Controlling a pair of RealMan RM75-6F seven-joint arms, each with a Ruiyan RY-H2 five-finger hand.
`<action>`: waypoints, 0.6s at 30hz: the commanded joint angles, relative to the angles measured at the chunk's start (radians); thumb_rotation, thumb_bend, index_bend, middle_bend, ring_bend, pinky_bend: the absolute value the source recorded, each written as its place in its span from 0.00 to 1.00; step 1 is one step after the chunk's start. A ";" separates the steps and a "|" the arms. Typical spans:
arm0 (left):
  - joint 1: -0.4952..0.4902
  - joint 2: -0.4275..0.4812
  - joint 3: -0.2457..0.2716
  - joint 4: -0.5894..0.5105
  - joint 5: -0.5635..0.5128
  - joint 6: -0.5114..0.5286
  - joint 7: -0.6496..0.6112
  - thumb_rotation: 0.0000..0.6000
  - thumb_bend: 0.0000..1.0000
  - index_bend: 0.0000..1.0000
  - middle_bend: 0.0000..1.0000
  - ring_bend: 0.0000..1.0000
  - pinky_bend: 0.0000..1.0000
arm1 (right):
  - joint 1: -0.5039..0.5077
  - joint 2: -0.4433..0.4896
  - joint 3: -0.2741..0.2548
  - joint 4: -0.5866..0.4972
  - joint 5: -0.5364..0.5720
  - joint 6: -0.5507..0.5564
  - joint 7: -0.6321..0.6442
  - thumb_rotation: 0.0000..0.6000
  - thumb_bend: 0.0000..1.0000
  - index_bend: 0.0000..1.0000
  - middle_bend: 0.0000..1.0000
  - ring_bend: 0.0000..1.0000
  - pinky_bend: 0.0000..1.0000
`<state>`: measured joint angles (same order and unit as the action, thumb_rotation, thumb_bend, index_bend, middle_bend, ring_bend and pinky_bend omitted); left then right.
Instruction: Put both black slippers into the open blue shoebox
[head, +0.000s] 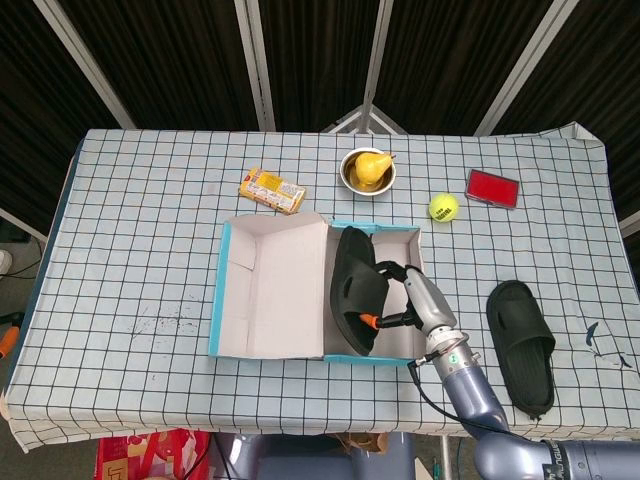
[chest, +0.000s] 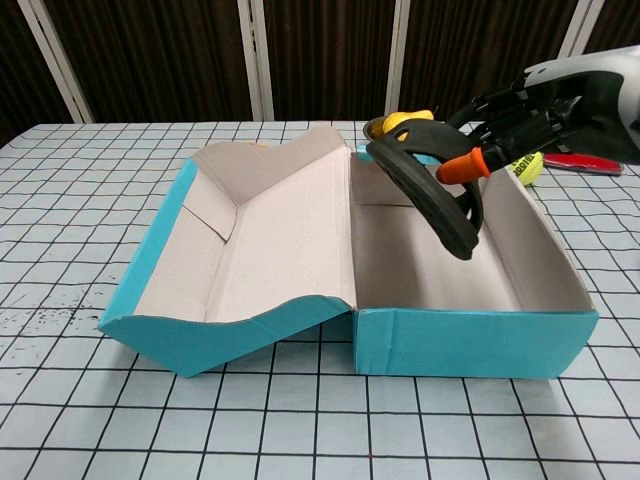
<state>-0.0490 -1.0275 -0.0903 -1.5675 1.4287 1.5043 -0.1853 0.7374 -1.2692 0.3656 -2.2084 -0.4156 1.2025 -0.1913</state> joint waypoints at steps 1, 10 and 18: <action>-0.001 0.000 0.000 -0.001 0.001 0.000 0.000 1.00 0.38 0.01 0.00 0.00 0.07 | 0.008 -0.014 0.005 0.011 0.010 -0.001 0.004 1.00 0.36 0.47 0.52 0.20 0.00; 0.000 0.000 -0.001 0.003 -0.002 -0.002 -0.006 1.00 0.38 0.01 0.00 0.00 0.07 | 0.028 -0.046 0.014 0.046 0.021 -0.006 0.011 1.00 0.35 0.47 0.52 0.20 0.00; 0.001 0.001 -0.001 0.002 0.000 0.002 -0.007 1.00 0.38 0.01 0.00 0.00 0.07 | 0.024 -0.088 0.007 0.103 0.001 -0.027 0.047 1.00 0.36 0.48 0.52 0.20 0.00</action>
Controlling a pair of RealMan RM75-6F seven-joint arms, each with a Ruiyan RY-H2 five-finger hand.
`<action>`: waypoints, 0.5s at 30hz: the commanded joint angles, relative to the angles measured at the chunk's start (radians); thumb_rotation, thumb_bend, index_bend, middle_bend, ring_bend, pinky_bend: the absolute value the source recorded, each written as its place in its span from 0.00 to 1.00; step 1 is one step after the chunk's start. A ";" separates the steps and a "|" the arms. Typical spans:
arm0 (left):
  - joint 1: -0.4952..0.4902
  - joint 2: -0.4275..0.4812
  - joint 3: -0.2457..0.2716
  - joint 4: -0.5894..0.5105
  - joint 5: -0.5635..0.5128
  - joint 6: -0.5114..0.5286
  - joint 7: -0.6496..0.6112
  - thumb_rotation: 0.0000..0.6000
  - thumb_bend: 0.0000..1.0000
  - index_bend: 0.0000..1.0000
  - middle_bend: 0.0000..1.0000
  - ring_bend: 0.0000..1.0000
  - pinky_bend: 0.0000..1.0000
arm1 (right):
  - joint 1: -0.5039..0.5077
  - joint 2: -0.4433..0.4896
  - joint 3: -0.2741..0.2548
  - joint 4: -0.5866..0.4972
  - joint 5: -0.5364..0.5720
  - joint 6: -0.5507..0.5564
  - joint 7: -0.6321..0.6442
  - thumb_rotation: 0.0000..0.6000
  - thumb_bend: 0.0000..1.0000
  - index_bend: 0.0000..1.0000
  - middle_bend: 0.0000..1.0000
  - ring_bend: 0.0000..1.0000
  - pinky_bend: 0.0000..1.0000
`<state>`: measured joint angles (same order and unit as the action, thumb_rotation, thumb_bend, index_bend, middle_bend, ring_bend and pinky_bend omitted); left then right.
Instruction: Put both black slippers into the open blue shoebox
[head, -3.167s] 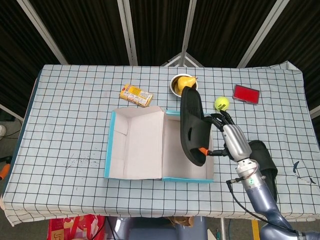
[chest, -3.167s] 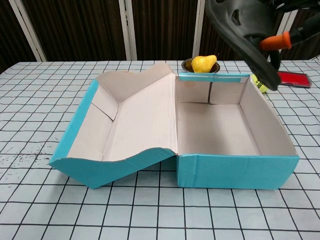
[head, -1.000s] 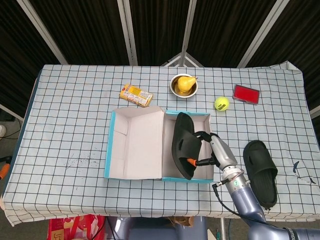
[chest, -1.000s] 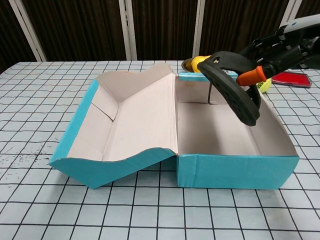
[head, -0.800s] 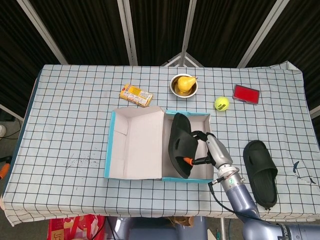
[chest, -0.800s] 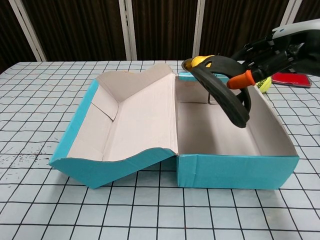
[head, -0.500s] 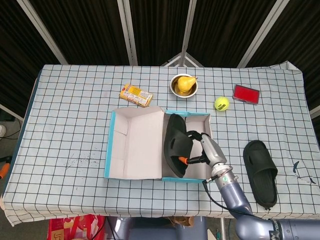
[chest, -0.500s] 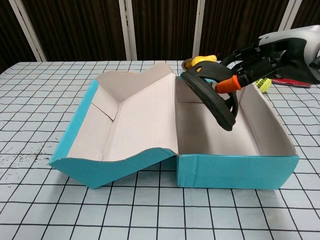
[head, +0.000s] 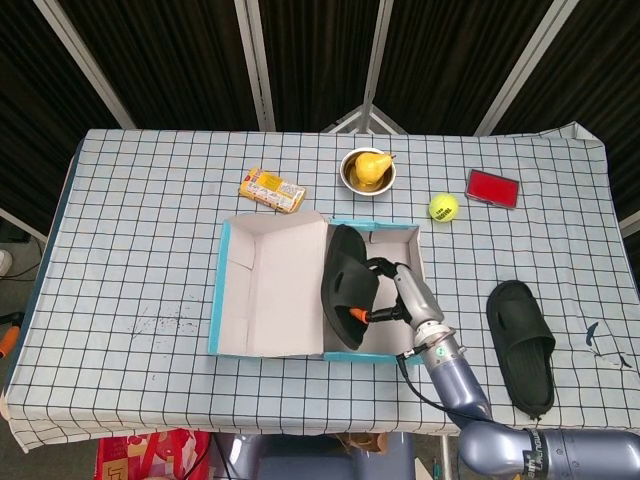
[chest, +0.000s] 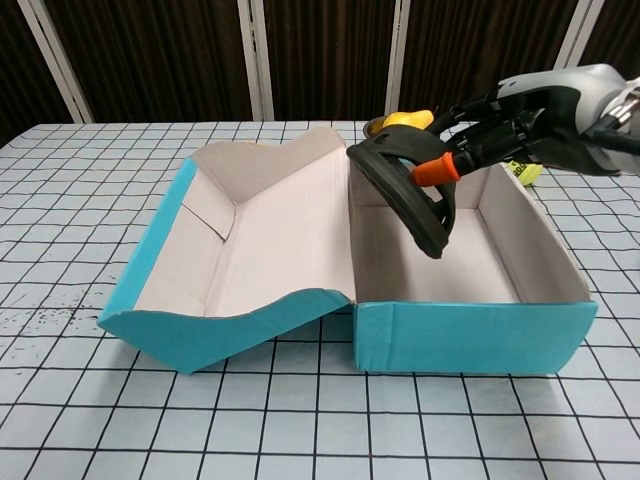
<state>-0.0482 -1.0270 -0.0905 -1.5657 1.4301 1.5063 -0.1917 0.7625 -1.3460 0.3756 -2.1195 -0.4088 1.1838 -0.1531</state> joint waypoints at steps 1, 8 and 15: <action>0.001 0.000 -0.001 0.001 -0.003 0.000 -0.002 1.00 0.38 0.01 0.00 0.00 0.07 | -0.001 -0.016 -0.006 0.022 -0.010 -0.010 0.010 1.00 0.36 0.48 0.52 0.20 0.00; -0.001 0.000 -0.002 0.005 -0.005 -0.005 -0.004 1.00 0.38 0.01 0.00 0.00 0.07 | -0.011 -0.040 -0.032 0.053 -0.047 -0.007 0.008 1.00 0.35 0.48 0.52 0.20 0.00; -0.001 0.000 0.000 0.003 -0.001 -0.002 -0.002 1.00 0.38 0.01 0.00 0.00 0.07 | -0.030 -0.046 -0.060 0.063 -0.086 0.007 -0.001 1.00 0.36 0.48 0.52 0.20 0.00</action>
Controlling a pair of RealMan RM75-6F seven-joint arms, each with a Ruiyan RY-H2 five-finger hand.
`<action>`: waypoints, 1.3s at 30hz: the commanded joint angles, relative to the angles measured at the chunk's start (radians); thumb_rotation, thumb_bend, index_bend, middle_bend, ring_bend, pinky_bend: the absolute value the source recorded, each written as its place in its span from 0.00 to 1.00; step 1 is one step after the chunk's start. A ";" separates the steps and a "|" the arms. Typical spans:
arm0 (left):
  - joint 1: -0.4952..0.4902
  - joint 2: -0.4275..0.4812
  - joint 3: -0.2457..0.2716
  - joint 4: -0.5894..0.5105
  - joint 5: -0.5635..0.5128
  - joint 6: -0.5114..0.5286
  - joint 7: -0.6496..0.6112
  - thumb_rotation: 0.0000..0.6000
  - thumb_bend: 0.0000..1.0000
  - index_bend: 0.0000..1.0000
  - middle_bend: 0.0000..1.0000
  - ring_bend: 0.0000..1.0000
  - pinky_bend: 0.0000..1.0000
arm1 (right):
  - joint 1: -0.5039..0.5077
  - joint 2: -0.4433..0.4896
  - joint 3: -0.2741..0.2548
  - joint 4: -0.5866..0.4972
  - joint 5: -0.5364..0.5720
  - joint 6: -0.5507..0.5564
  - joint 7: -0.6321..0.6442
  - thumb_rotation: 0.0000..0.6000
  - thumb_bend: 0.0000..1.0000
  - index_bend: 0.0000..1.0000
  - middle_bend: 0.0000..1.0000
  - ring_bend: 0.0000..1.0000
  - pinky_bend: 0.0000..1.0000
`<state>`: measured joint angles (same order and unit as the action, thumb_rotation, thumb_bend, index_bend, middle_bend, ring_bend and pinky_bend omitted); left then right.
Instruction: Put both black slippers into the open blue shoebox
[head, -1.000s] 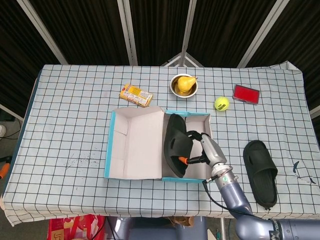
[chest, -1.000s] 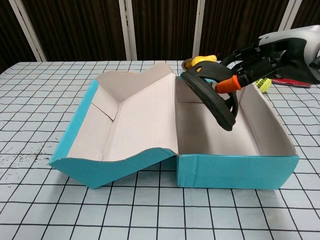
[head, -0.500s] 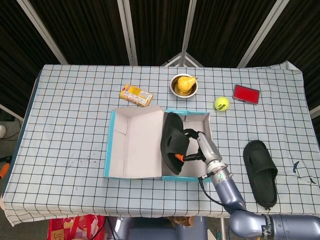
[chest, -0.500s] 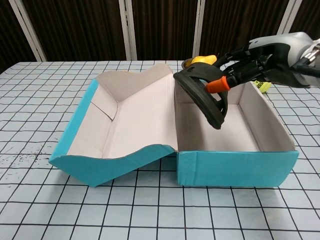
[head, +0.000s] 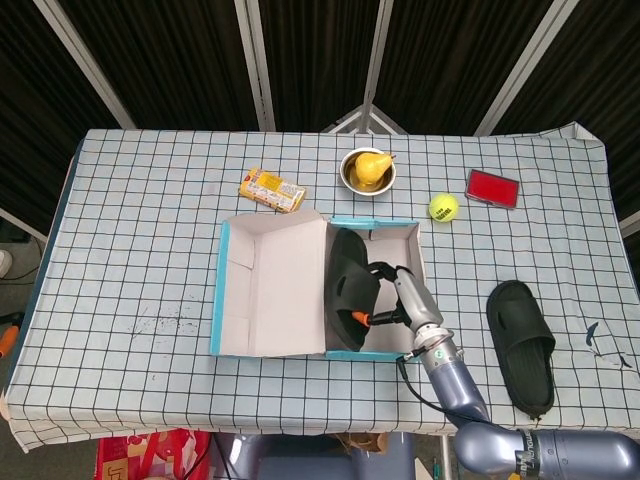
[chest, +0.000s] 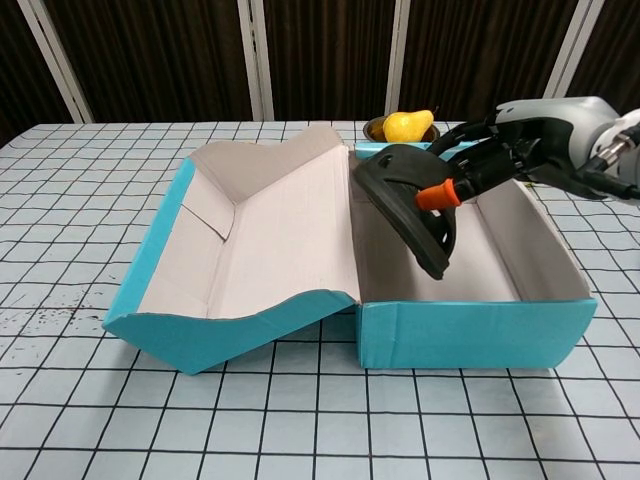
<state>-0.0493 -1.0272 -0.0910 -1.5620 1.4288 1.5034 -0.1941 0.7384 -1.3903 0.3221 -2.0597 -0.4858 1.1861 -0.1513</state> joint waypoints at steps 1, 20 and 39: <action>0.000 0.000 0.000 -0.001 0.001 0.001 0.002 1.00 0.38 0.01 0.00 0.00 0.07 | -0.010 -0.003 -0.009 0.004 -0.014 0.007 -0.001 1.00 0.36 0.48 0.52 0.20 0.00; -0.002 -0.003 0.003 -0.005 0.005 0.000 0.016 1.00 0.38 0.01 0.00 0.00 0.07 | -0.037 -0.058 -0.018 0.051 -0.034 0.025 -0.003 1.00 0.36 0.48 0.52 0.20 0.00; -0.001 -0.003 0.003 -0.006 0.005 0.002 0.015 1.00 0.38 0.01 0.00 0.00 0.07 | -0.055 -0.115 -0.038 0.113 -0.058 0.022 -0.029 1.00 0.36 0.48 0.52 0.20 0.00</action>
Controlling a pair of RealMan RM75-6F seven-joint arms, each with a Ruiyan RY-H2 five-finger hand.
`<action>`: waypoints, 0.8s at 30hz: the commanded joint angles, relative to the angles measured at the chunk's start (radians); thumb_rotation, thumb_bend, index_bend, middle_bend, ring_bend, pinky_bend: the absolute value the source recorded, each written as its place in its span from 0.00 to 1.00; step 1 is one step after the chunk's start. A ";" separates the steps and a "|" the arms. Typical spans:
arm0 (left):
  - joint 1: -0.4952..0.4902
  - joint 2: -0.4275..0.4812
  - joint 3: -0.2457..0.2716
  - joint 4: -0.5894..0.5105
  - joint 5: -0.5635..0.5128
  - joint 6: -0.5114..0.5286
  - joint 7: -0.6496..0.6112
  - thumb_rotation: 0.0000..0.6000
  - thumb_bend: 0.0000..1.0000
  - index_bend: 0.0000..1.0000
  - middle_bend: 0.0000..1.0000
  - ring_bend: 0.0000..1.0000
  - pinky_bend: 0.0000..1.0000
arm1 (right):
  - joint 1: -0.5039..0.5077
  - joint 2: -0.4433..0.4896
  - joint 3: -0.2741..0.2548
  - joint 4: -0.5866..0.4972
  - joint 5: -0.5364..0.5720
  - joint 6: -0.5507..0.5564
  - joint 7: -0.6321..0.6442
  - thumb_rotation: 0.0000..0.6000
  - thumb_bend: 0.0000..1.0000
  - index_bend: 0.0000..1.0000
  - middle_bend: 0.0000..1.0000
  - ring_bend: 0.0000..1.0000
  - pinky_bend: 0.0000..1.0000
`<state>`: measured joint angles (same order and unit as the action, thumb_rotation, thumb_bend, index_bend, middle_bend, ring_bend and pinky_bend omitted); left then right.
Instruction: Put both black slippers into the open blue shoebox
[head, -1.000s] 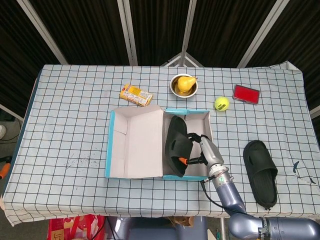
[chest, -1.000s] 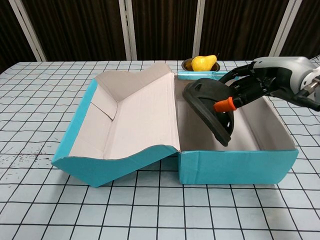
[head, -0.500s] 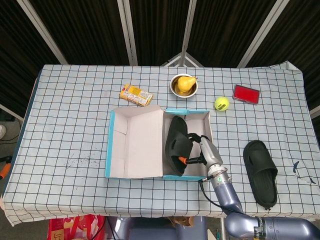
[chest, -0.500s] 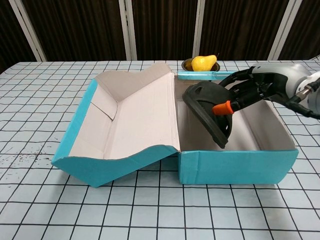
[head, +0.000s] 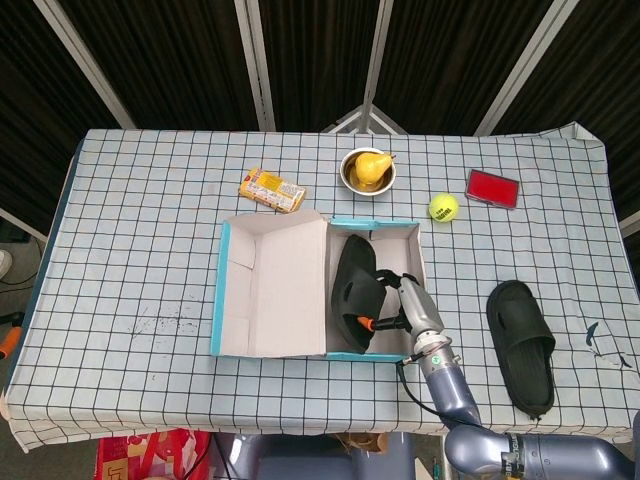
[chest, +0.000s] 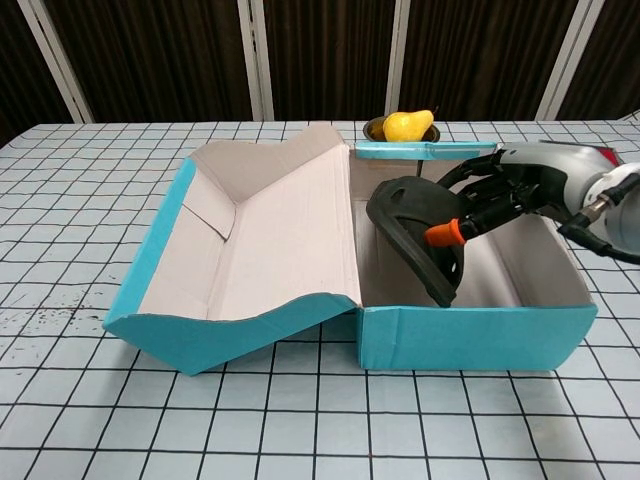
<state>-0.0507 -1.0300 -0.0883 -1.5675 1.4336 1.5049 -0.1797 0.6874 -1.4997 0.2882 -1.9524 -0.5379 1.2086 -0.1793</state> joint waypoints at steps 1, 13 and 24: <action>0.000 0.000 0.000 -0.001 0.001 0.000 0.001 1.00 0.38 0.01 0.00 0.00 0.07 | -0.005 -0.010 -0.007 0.010 -0.010 -0.001 -0.003 1.00 0.36 0.48 0.52 0.20 0.00; -0.001 0.000 0.000 0.002 0.001 -0.001 -0.001 1.00 0.38 0.01 0.00 0.00 0.07 | -0.013 -0.048 -0.014 0.049 -0.033 0.014 -0.035 1.00 0.36 0.49 0.52 0.20 0.00; 0.002 0.002 0.000 0.001 0.001 0.003 -0.007 1.00 0.38 0.01 0.00 0.00 0.07 | -0.020 -0.072 -0.029 0.074 -0.053 0.015 -0.070 1.00 0.36 0.49 0.52 0.20 0.00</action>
<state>-0.0491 -1.0283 -0.0882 -1.5664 1.4343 1.5078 -0.1867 0.6681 -1.5704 0.2613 -1.8799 -0.5886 1.2234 -0.2468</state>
